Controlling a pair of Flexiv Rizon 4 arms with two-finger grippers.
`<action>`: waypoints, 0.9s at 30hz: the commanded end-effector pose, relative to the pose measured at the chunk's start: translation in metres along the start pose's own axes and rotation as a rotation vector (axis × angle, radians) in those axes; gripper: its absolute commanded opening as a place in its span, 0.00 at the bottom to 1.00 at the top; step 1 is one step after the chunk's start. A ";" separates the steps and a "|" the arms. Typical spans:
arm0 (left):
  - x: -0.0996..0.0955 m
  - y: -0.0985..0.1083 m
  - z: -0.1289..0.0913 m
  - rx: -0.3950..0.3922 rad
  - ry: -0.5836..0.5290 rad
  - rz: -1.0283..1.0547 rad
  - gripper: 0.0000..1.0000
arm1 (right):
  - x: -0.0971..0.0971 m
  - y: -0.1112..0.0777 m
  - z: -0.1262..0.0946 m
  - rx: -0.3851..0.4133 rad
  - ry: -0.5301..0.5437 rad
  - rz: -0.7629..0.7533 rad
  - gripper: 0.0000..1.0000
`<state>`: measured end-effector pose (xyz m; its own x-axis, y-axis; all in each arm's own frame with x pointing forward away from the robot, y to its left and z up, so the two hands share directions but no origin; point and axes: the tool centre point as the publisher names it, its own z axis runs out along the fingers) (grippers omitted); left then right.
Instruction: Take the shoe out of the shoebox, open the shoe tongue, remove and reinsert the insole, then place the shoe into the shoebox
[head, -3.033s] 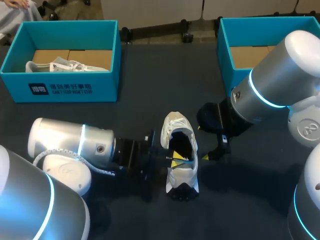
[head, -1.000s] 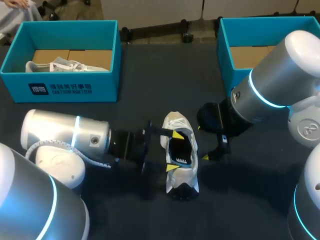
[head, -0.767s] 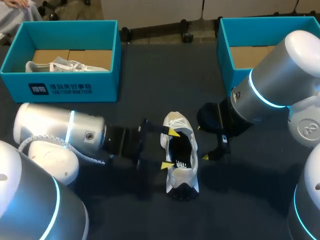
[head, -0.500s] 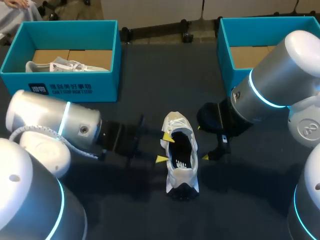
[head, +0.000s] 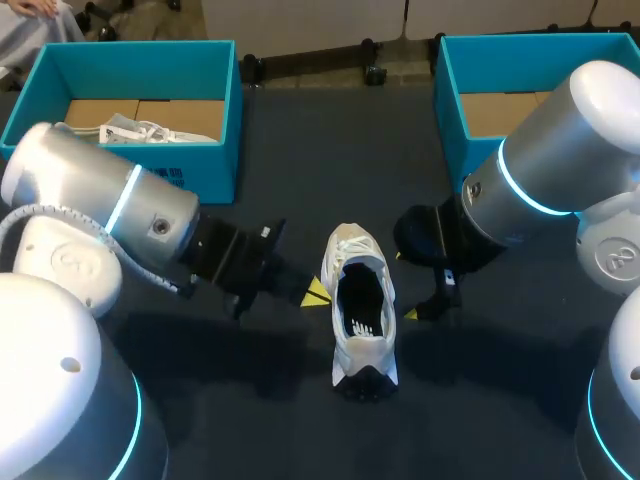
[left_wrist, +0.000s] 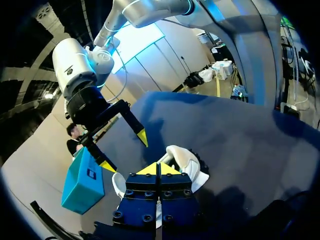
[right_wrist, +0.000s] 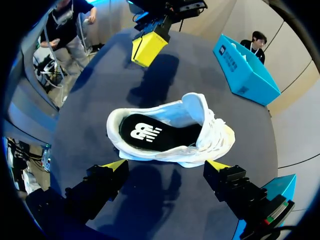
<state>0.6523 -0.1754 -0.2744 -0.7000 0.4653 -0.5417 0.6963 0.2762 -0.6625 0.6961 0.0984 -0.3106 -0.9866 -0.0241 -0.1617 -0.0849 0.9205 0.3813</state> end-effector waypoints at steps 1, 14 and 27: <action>-0.002 0.000 -0.002 -0.001 0.020 0.000 0.00 | -0.002 -0.007 -0.019 0.013 -0.006 0.014 1.00; -0.002 0.000 -0.002 -0.001 0.020 0.000 0.00 | -0.007 -0.030 -0.062 -0.009 0.044 0.044 1.00; -0.002 0.000 -0.002 -0.001 0.020 0.000 0.00 | -0.004 -0.031 -0.110 0.054 0.097 0.031 1.00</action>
<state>0.6546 -0.1756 -0.2732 -0.6975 0.4803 -0.5318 0.6955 0.2750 -0.6638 0.6934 0.0351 -0.2444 -0.9975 -0.0329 -0.0627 -0.0533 0.9319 0.3587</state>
